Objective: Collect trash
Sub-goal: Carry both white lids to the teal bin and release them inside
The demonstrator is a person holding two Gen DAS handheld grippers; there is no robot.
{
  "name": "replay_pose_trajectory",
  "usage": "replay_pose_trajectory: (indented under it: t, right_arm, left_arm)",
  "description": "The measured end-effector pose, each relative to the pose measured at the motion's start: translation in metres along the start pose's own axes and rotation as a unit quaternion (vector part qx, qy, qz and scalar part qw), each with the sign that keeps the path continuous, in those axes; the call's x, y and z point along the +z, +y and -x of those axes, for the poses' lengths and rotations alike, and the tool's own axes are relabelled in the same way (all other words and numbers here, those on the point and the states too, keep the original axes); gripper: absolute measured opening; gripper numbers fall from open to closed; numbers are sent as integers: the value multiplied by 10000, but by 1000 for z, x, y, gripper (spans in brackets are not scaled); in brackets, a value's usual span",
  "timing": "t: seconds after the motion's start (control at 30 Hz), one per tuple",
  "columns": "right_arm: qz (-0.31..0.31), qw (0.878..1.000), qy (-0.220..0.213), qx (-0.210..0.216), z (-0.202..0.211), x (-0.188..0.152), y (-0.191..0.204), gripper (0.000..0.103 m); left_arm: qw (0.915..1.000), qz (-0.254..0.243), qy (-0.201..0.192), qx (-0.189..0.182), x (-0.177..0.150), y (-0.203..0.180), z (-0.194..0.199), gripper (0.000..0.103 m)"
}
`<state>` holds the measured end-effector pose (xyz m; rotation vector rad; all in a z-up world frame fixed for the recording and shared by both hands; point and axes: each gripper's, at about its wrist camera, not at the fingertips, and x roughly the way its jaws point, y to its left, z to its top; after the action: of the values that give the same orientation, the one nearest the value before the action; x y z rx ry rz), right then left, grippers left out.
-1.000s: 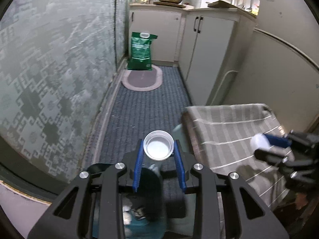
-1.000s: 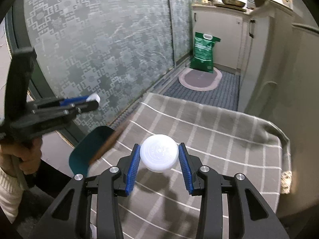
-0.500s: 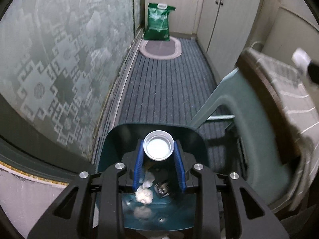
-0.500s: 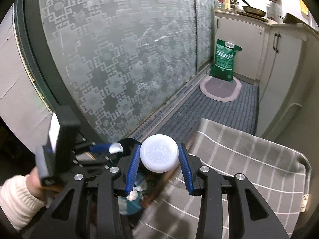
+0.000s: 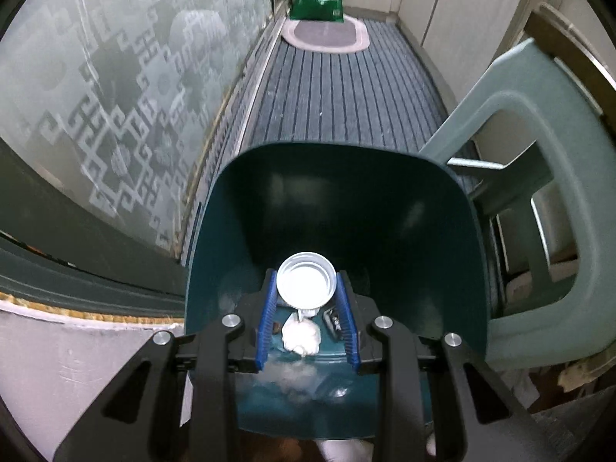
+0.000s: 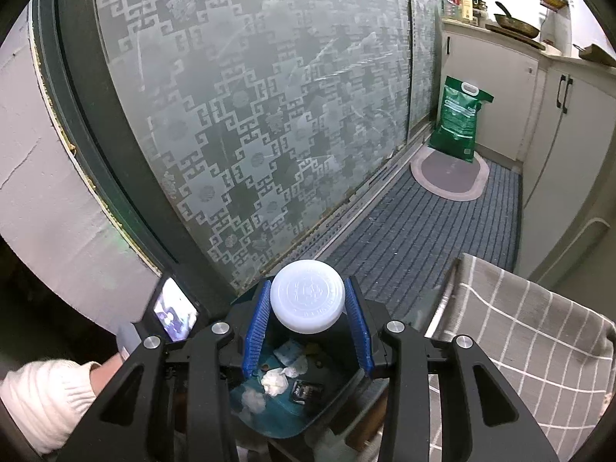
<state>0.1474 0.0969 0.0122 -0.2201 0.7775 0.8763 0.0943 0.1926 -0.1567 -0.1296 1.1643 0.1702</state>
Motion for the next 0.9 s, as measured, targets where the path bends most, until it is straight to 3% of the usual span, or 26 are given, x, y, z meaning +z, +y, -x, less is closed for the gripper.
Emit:
replay_pose_trajectory:
  t: [0.07, 0.17, 0.3, 0.6, 0.83, 0.9]
  right_arm:
    - [12, 10000, 22, 3, -4, 1, 3, 40]
    - [28, 10000, 89, 16, -11, 2, 8, 40]
    - [35, 9998, 209, 6, -23, 0, 12, 40]
    - [55, 9985, 543, -95, -57, -9, 23, 39]
    - [-9, 9959, 897, -67, -90, -20, 30, 39]
    - [20, 9949, 1000, -107, -101, -25, 32, 39]
  left_arm:
    - [10000, 16, 96, -10, -3, 2, -4, 33]
    - [9998, -11, 163, -74, -6, 7, -6, 42]
    - [10000, 17, 29, -54, -7, 14, 3, 40]
    - [9975, 302, -608, -175, -1, 34, 51, 29]
    - [9896, 503, -1303, -341, -1, 44, 104, 29]
    - [9872, 520, -1465, -341, -3, 44, 118, 25]
